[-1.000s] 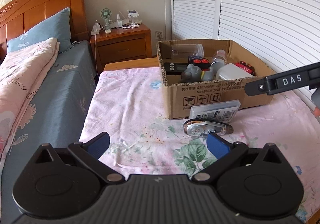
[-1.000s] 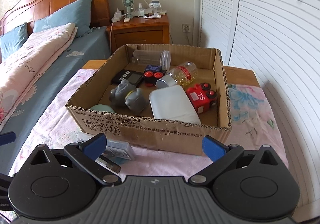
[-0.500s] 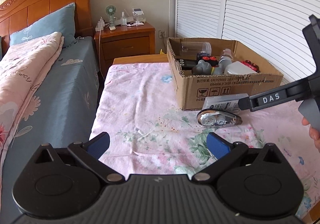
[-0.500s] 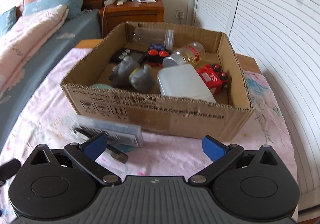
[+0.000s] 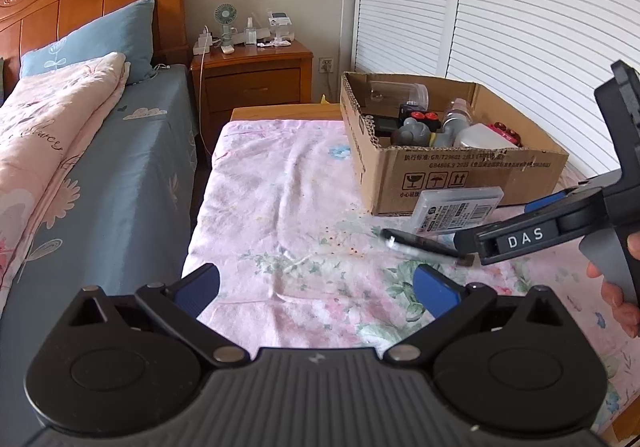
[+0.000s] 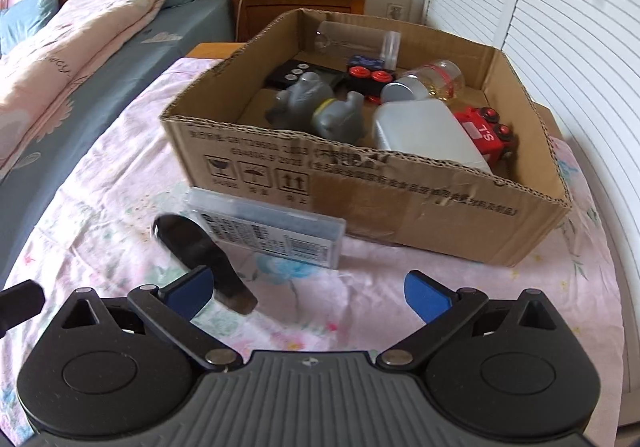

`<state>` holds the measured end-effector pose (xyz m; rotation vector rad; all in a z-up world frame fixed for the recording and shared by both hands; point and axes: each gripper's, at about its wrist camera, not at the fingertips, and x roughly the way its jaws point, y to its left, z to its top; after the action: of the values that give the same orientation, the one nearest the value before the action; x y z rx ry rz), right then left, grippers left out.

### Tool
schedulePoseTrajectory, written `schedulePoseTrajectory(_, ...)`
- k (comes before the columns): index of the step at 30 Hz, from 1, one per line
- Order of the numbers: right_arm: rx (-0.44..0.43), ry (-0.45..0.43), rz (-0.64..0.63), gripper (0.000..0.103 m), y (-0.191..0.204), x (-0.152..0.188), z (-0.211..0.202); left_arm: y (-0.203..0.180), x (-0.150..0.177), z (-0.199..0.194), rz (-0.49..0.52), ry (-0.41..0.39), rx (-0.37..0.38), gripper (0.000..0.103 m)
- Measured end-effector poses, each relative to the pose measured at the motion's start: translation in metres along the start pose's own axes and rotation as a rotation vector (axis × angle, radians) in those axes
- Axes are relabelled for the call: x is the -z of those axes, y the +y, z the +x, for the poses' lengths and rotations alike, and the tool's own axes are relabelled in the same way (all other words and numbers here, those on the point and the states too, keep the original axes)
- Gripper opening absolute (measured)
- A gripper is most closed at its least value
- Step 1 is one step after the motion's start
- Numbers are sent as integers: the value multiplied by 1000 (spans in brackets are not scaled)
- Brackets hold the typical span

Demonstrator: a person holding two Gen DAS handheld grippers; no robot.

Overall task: Organize rigid objects
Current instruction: 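Grasp the red card pack with right gripper while left gripper approaches the tape measure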

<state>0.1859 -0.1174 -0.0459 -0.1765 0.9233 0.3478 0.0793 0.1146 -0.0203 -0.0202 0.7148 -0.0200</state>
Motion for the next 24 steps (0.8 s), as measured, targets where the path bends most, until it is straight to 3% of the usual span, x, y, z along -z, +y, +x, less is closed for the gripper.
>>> schedulePoseTrajectory(11, -42, -70, -2, 103, 19, -24, -1, 0, -3, -2, 10, 3, -8, 102)
schedulePoseTrajectory(24, -43, 63, 28, 103, 14, -7, 27, -6, -2, 2, 30, 26, -10, 102)
